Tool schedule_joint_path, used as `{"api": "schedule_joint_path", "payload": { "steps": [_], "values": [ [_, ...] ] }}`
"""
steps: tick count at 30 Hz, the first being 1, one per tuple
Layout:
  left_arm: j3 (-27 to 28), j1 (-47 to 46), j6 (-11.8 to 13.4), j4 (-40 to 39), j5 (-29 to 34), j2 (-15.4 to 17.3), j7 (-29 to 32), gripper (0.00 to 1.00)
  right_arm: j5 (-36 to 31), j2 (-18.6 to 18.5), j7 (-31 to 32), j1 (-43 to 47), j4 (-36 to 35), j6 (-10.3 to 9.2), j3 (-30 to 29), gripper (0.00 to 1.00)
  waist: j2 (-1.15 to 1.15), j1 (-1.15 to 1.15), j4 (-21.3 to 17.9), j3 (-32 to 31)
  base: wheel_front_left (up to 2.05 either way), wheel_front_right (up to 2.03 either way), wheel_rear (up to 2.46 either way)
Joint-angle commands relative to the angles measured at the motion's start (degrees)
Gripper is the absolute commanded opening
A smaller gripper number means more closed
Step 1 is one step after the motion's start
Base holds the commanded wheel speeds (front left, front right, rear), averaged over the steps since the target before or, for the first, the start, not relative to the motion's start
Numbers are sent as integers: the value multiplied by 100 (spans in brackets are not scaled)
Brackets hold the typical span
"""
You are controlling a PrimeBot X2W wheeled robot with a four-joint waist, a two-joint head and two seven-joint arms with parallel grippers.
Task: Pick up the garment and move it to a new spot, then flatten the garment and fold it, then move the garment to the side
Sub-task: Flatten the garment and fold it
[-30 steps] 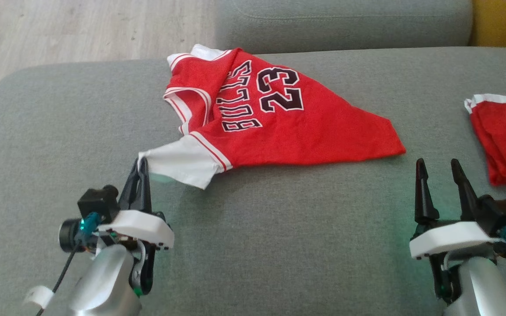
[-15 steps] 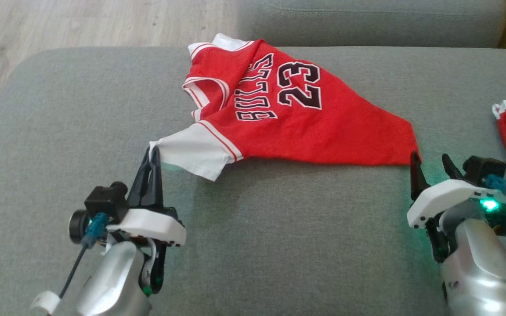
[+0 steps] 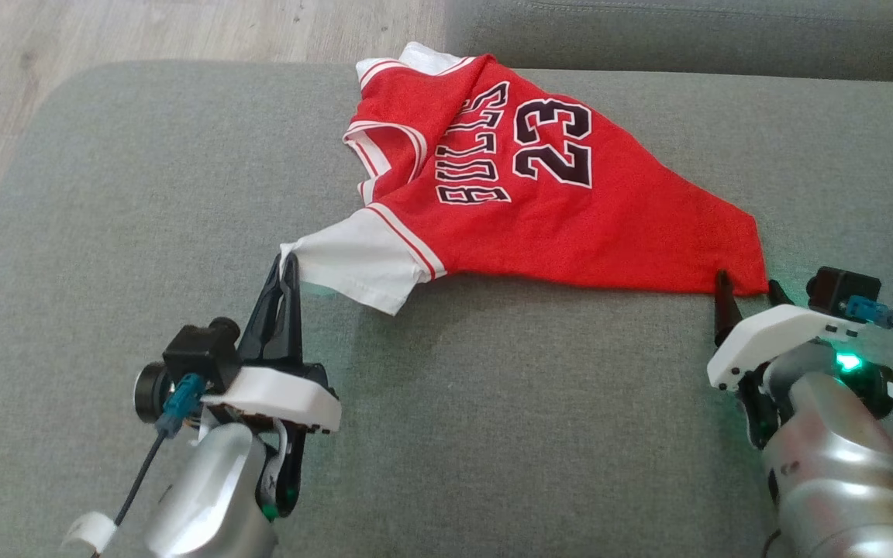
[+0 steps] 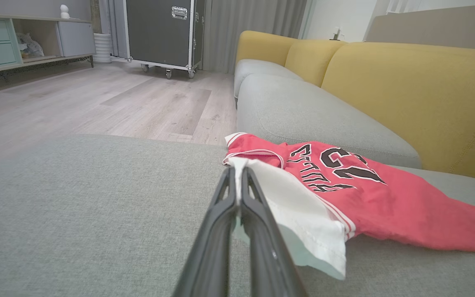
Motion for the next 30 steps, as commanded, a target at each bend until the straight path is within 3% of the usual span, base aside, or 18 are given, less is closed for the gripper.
{"api": "schedule_joint_path", "payload": {
  "steps": [1, 10, 11, 12, 22, 30],
  "values": [
    [216, -188, -16, -191, 55, 57, -71, 0, 68, -6, -121, -262, 41, 19, 122, 100, 0, 0, -3, 11, 0, 0, 0],
    [229, -215, -48, -183, 108, 3, -71, 0, -56, -6, -423, -542, 596, 19, -61, 100, 0, 0, -9, 83, 0, 0, 0],
    [232, -219, -51, -179, 113, -2, -71, 0, -84, -6, -438, -561, 625, 19, -85, 48, 0, 0, -11, 88, 0, 0, 0],
    [236, -222, -53, -173, 118, -7, -71, 0, -101, -6, -450, -584, 655, 19, -95, 3, 0, 0, -12, 90, 0, 0, 0],
    [564, -196, -119, -232, -31, 30, -71, 0, 611, -6, -714, -835, 651, 19, 800, 0, 0, 0, -240, -199, 0, 0, 0],
    [1022, -631, -293, -632, -359, 262, -31, 0, 1414, -6, -729, -499, -1486, 19, 1842, 0, 0, 0, -568, -760, 0, 0, 0]
  ]
}}
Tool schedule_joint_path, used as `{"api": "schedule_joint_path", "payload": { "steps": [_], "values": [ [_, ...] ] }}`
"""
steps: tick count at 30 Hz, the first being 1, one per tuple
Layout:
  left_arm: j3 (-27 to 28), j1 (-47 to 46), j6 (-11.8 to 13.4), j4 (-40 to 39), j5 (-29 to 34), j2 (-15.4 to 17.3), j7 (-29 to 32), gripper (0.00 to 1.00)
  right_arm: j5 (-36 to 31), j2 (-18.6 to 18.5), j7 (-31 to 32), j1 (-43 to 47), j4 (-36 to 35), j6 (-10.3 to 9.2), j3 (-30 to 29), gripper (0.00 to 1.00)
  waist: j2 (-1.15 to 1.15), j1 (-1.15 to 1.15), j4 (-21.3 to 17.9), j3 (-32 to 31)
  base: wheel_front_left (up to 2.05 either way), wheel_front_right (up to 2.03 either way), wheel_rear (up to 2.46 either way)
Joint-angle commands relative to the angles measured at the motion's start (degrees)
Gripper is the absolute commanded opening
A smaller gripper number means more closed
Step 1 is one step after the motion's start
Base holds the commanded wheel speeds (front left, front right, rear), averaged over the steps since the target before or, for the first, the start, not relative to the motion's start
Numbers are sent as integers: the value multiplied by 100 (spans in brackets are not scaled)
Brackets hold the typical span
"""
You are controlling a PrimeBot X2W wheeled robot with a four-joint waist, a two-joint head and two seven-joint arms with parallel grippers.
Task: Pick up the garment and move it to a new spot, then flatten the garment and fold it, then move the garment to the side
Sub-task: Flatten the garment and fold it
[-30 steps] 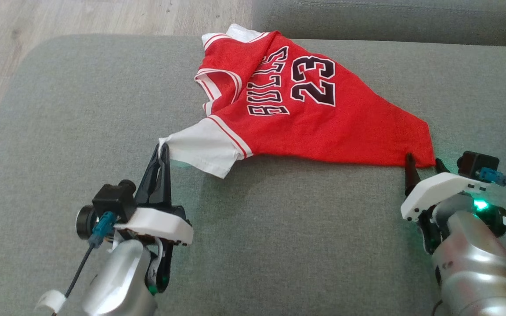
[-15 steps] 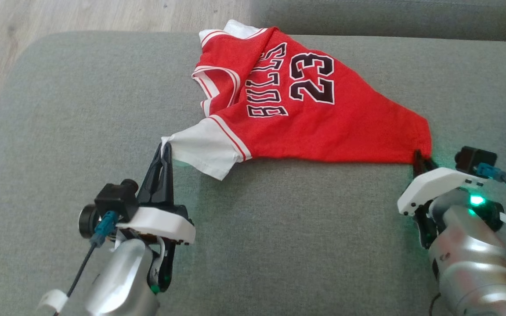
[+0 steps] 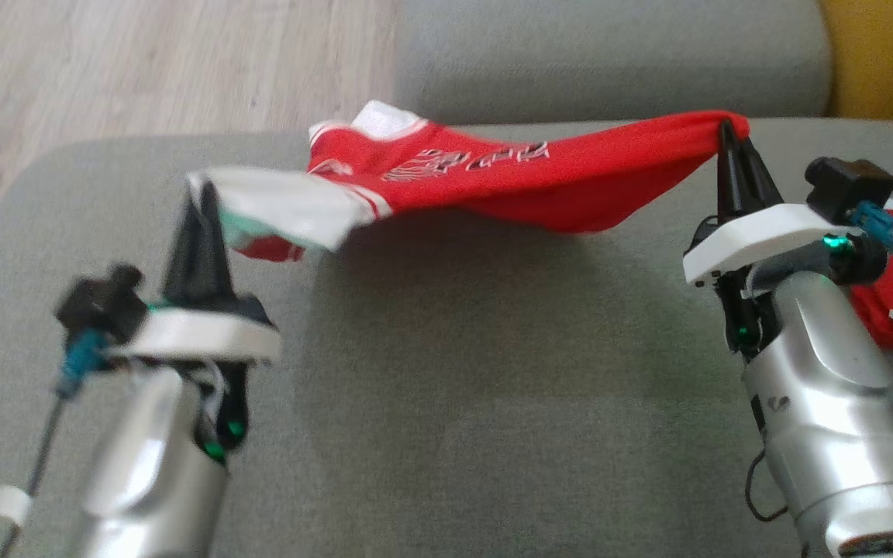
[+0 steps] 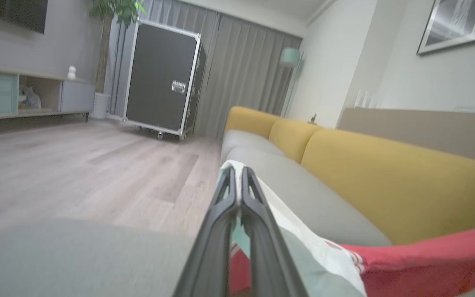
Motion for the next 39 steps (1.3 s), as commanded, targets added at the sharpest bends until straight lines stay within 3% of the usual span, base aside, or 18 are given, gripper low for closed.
{"api": "schedule_joint_path", "payload": {
  "steps": [1, 9, 14, 22, 26, 29, 32, 36, 39],
  "values": [
    [278, -463, 8, -281, -21, 196, -18, 0, 51, 21, -61, -20, -285, 19, 169, 0, 0, 1, -131, -203, 0, 0, 0],
    [647, -1404, 182, -1209, -82, 648, 343, 0, 146, -506, 89, -133, -1969, 19, 741, 0, 0, 1, -350, -568, 0, 0, 0],
    [789, -1579, 307, -1897, -91, 834, 529, 0, 27, -756, 331, -122, -2831, 19, 809, 0, 0, 1, -452, -699, 0, 0, 0],
    [949, -1459, 585, -3021, -133, 1049, 1014, 0, -169, -848, 1274, 366, -4428, 19, 408, 0, 0, 1, -539, -612, 0, 0, 0],
    [935, -1591, 609, -3093, -139, 1187, 1311, 0, -316, -826, 1834, 513, -4979, 19, 172, 0, 0, 1, -575, -315, 0, 0, 0],
    [900, -1968, 554, -2809, -133, 1322, 1537, 0, -97, -730, 2159, 290, -4955, 19, 90, 0, 0, 1, -640, 158, 0, 0, 0],
    [763, -2652, 393, -2287, -80, 1381, 1618, 0, -9, -913, 2240, -295, -4598, 19, 200, 0, 0, 1, -636, 772, 0, 0, 0],
    [674, -3470, 190, -1407, -14, 1437, 1555, 0, 29, -1028, 2051, -1138, -3850, 19, 439, 0, 0, 1, -669, 1239, 0, 0, 0],
    [585, -4353, -7, -531, 149, 1553, 1394, 0, -58, -1107, 1680, -2100, -2863, 19, 837, 0, 0, 1, -718, 1546, 0, 0, 0]
  ]
}}
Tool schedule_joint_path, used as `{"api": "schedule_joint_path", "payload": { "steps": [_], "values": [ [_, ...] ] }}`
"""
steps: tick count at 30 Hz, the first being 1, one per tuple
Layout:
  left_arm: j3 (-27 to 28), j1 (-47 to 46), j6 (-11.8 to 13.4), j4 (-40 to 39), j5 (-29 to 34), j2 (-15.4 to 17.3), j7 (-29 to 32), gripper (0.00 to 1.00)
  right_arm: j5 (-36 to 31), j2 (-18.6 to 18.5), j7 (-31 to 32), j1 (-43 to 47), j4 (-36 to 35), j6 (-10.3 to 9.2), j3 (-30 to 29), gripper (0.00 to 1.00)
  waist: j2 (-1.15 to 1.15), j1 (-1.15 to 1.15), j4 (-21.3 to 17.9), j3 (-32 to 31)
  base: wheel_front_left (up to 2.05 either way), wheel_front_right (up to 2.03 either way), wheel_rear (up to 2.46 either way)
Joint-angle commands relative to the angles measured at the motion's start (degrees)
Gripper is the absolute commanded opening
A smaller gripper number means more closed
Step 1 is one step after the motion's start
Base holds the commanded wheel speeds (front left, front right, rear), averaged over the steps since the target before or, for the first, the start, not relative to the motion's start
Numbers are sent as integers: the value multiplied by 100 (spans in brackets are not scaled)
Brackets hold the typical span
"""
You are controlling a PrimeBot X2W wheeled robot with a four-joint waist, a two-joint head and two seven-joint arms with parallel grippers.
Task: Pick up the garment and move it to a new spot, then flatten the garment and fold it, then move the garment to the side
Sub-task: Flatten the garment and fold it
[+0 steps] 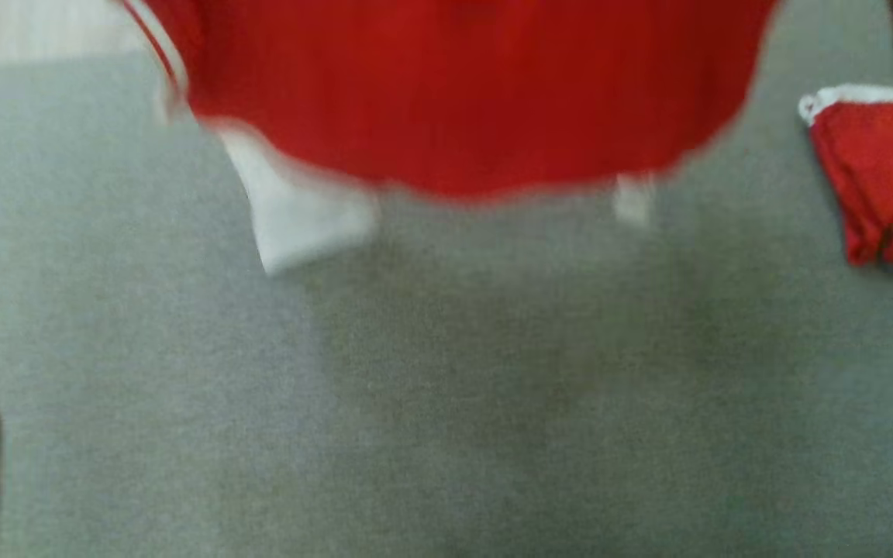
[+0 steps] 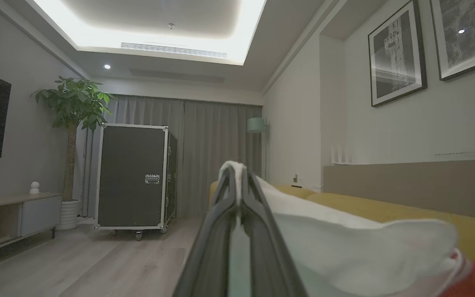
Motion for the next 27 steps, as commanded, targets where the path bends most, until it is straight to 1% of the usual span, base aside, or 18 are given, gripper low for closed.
{"api": "schedule_joint_path", "payload": {
  "steps": [1, 4, 7, 9, 12, 18, 21, 23, 27],
  "values": [
    [116, -438, -46, 13, 88, 345, -75, 0, -13, 8, -142, -340, 75, 19, 30, 0, 0, -3, -66, 476, 0, 0, 0],
    [12, -1159, -162, 731, 227, 318, -337, 0, -99, -16, -674, -1148, 968, 19, 102, 0, 0, -3, 2, 635, 0, 0, 0],
    [-57, -1603, -313, 1291, 230, 225, -643, 0, -201, -31, -1198, -1661, 1679, 19, 101, 0, 0, -3, 69, 747, 0, 0, 0],
    [-113, -1737, -440, 1577, 174, 157, -849, 0, -251, -24, -1410, -1802, 2117, 19, 67, 0, 0, -3, 114, 801, 0, 0, 0],
    [-242, -1738, -551, 1907, 174, 103, -1171, 0, -243, -39, -1595, -1764, 2625, 19, 74, 0, 0, -3, 220, 891, 0, 0, 0],
    [-580, -1101, -658, 2304, 93, -36, -1434, 0, -107, -104, -1715, -1213, 3271, 19, 333, 0, 0, -3, 388, 929, 0, 0, 0],
    [-975, -489, -670, 2254, -45, -94, -1459, 0, -78, -151, -1724, -771, 3547, 19, 711, 0, 0, -3, 441, 828, 0, 0, 0],
    [-1277, -31, -672, 2152, -186, -23, -1465, 0, -19, -171, -1725, -475, 3697, 19, 1028, 0, 0, -3, 459, 727, 0, 0, 0],
    [-1792, 911, -673, 1928, -496, 229, -1464, 0, 287, -239, -1603, 44, 3784, 19, 1751, 0, 0, -3, 450, 435, 0, 0, 0]
  ]
}}
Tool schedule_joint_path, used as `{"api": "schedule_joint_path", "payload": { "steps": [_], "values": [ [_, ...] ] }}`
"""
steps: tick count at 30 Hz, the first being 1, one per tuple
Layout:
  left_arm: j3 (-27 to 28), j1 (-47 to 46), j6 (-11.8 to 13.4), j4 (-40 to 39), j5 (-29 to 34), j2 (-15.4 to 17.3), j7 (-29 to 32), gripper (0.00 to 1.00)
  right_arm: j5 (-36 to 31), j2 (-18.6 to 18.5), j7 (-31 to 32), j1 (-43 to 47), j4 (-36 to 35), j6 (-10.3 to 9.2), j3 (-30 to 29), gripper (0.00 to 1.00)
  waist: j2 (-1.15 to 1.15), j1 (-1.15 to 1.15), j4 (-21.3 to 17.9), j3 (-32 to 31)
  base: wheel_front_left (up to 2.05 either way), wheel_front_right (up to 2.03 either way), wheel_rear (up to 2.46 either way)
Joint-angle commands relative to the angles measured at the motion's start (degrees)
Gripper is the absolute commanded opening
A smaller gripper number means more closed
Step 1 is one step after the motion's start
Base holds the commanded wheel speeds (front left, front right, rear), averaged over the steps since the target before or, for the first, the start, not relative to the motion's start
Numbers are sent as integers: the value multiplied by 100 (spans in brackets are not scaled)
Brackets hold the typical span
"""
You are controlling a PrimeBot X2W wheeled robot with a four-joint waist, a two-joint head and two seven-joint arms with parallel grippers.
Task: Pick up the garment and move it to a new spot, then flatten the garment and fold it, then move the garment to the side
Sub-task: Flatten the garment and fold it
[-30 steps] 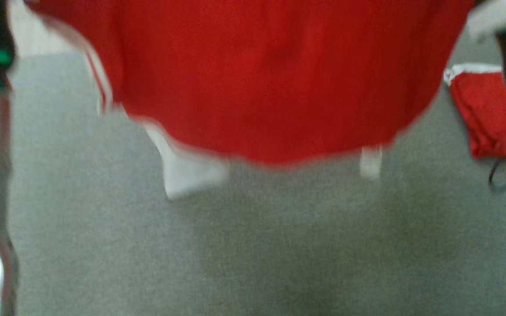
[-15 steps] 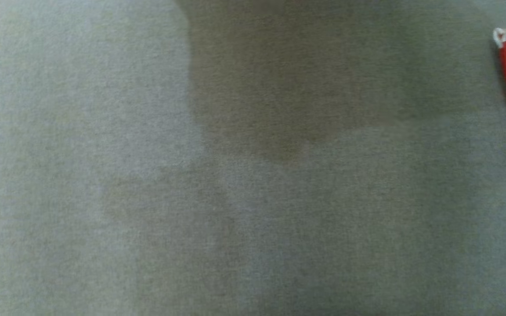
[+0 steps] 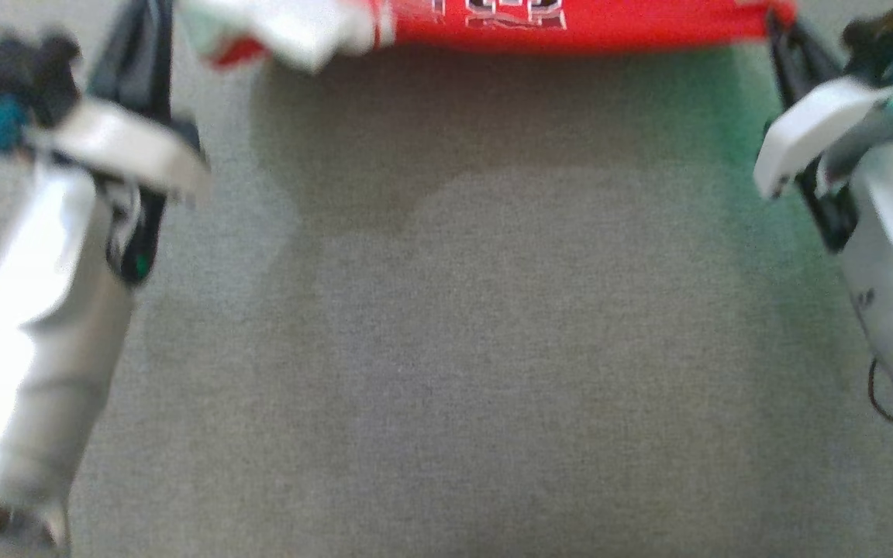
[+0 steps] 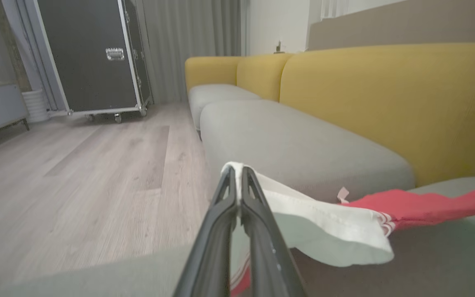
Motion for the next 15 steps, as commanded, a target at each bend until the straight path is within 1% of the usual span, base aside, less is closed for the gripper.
{"api": "schedule_joint_path", "payload": {
  "steps": [1, 4, 7, 13, 14, 15],
  "values": [
    [-36, 225, 11, -258, -224, 469, 15, 0, 250, -104, 101, 138, -175, 19, 370, 0, 0, 0, -6, -265, 0, 0, 0],
    [-389, 795, 11, -452, -564, 642, 272, 0, 664, -292, 461, 497, -332, 19, 967, 0, 0, 0, -6, -530, 0, 0, 0],
    [-646, 1263, 11, -737, -874, 843, 527, 0, 1163, -544, 866, 792, -689, 19, 1587, 0, 0, 0, -32, -791, 0, 0, 0],
    [-904, 2050, 11, -1440, -1378, 1248, 1019, 0, 2168, -1289, 1499, 1198, -1594, 19, 2638, 0, 0, 0, -49, -1246, 0, 0, 0],
    [-904, 2050, 11, -1440, -1378, 1248, 1019, 0, 2168, -1289, 1499, 1198, -1594, 19, 2638, 0, 0, 0, -49, -1246, 0, 0, 0],
    [-907, 2170, 11, -1562, -1459, 1301, 1094, 0, 2301, -1412, 1578, 1260, -1726, 19, 2799, 0, 0, 0, -46, -1318, 0, 0, 0]
  ]
}}
